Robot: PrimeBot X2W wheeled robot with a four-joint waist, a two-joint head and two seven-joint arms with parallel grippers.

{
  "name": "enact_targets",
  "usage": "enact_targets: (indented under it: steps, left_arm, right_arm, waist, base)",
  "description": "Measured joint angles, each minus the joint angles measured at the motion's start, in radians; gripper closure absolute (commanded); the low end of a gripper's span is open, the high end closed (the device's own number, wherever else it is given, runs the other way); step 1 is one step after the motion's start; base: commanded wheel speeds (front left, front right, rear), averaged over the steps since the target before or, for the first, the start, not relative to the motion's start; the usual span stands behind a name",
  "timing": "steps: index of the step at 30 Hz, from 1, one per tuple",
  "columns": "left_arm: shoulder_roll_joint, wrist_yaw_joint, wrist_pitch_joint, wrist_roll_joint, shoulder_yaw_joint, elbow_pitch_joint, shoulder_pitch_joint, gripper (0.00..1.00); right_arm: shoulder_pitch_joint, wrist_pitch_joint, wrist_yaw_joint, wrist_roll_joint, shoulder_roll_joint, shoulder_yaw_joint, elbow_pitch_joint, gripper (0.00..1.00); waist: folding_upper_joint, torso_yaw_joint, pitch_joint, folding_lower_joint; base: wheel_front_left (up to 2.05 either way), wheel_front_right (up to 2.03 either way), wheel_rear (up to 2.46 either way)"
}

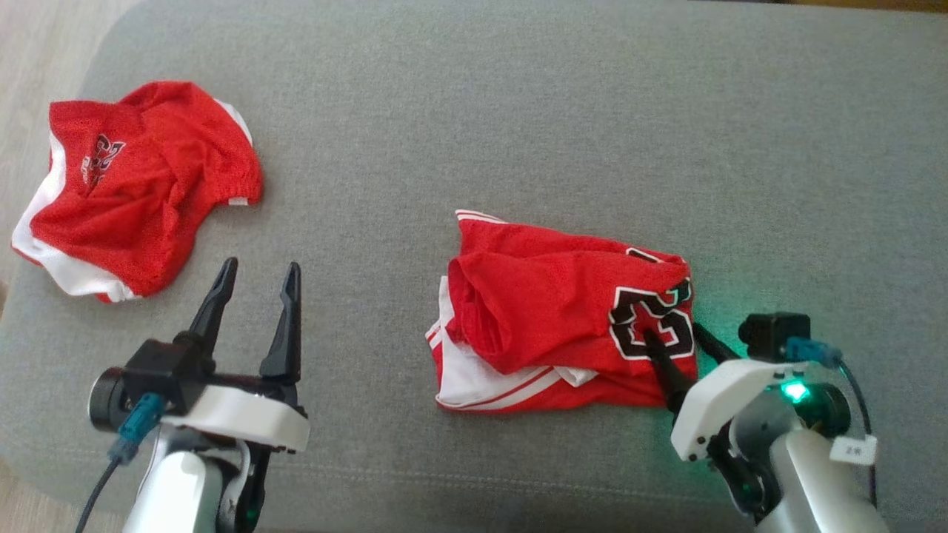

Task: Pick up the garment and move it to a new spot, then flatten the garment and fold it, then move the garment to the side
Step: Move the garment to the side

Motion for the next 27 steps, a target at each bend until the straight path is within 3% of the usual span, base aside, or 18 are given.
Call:
enact_targets:
  steps: [3, 4, 5, 11, 17, 27]
  left_arm:
    - [0.0, 0.002, -0.009, 0.0, 0.007, 0.008, -0.005, 0.0]
    - [0.0, 0.005, -0.011, 0.0, 0.011, 0.009, -0.005, 0.0]
    - [0.001, 0.007, -0.016, 0.0, 0.014, 0.01, -0.006, 0.0]
    - [0.003, 0.01, -0.017, 0.0, 0.022, 0.013, -0.006, 0.0]
    - [0.005, 0.01, -0.021, 0.0, 0.023, 0.009, -0.011, 0.0]
    - [0.016, 0.008, -0.026, 0.0, 0.02, -0.023, -0.043, 0.0]
  right_arm:
    - [-0.026, 0.027, 0.0, 0.05, -0.004, 0.029, 0.001, 0.0]
    - [-0.035, 0.031, 0.0, 0.055, -0.004, 0.038, 0.002, 0.58]
    - [-0.043, 0.032, 0.0, 0.057, -0.004, 0.047, 0.002, 1.0]
    - [-0.049, 0.018, 0.0, 0.051, -0.012, 0.086, -0.04, 1.0]
    - [-0.074, 0.03, 0.0, 0.04, -0.07, 0.091, -0.125, 1.0]
    - [-0.192, 0.08, 0.0, 0.034, -0.192, -0.051, -0.155, 1.0]
  waist:
    - [0.0, -0.005, 0.011, 0.0]
    - [0.0, -0.01, 0.013, 0.0]
    - [0.0, -0.016, 0.015, 0.0]
    - [0.0, -0.059, 0.021, 0.0]
    - [0.0, -0.107, 0.024, 0.0]
    - [0.0, -0.214, 0.06, 0.0]
  base:
    - [0.0, 0.0, 0.0]
    - [0.0, 0.0, 0.0]
    - [0.0, 0.0, 0.0]
    - [0.0, 0.0, 0.0]
    - [0.0, 0.0, 0.0]
    - [0.0, 0.0, 0.0]
